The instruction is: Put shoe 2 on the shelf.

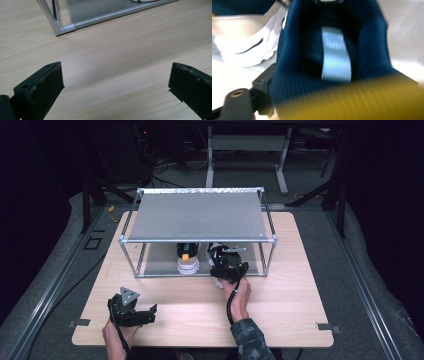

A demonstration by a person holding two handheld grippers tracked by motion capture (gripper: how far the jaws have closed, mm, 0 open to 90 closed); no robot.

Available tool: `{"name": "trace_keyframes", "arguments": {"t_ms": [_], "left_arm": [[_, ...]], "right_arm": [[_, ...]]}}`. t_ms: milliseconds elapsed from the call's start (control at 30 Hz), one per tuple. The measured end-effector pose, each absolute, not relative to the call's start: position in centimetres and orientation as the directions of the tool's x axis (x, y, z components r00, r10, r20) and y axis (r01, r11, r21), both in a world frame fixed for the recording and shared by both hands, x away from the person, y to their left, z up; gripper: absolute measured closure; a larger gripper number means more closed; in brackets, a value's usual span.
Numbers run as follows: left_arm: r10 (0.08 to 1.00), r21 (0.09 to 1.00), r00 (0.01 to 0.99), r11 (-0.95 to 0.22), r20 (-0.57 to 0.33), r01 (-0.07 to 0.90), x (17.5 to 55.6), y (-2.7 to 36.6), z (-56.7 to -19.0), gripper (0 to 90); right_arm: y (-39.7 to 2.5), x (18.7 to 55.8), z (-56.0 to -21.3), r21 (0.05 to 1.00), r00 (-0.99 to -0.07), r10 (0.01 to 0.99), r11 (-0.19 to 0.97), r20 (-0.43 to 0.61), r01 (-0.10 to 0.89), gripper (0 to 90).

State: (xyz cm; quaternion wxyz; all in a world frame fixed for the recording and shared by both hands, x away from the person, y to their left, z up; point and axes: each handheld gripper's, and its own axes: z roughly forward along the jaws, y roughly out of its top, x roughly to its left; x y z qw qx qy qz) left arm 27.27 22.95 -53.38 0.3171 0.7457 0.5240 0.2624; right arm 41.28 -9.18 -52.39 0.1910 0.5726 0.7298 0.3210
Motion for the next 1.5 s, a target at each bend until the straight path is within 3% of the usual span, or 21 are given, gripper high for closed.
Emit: {"name": "trace_keyframes", "arguments": {"t_ms": [133, 200, 467, 833, 1300, 1500], "left_arm": [[0.947, 0.746, 0.315, -0.25, 0.056, 0.617, 27.3, 22.8, -53.6, 0.0], [0.947, 0.747, 0.317, -0.248, 0.053, 0.617, 27.2, 22.7, -53.7, 0.0], [0.946, 0.749, 0.321, -0.25, 0.052, 0.614, 27.2, 22.4, -53.8, 0.0], [0.947, 0.743, 0.316, -0.248, 0.052, 0.621, 27.2, 22.8, -53.9, 0.0], [0.945, 0.741, 0.323, -0.249, 0.046, 0.623, 27.2, 22.6, -54.2, 0.0], [0.945, 0.74, 0.324, -0.251, 0.047, 0.624, 27.3, 22.6, -54.4, 0.0]], "right_arm": [[-10.5, 40.6, -51.9, 0.672, -0.327, 0.928, 0.128, 0.177, 0.73, 15.2], [-11.1, 39.8, -51.3, 0.675, -0.343, 0.918, 0.125, 0.199, 0.727, 20.6], [-11.0, 37.2, -50.7, 0.717, -0.389, 0.904, 0.154, 0.175, 0.68, 41.5], [-9.5, 39.4, -51.5, 0.732, -0.377, 0.915, 0.161, 0.14, 0.662, 50.8], [-8.7, 41.6, -52.1, 0.708, -0.401, 0.903, 0.182, 0.154, 0.682, 49.5], [-8.8, 42.2, -52.3, 0.708, -0.418, 0.895, 0.193, 0.156, 0.679, 30.1]]}}
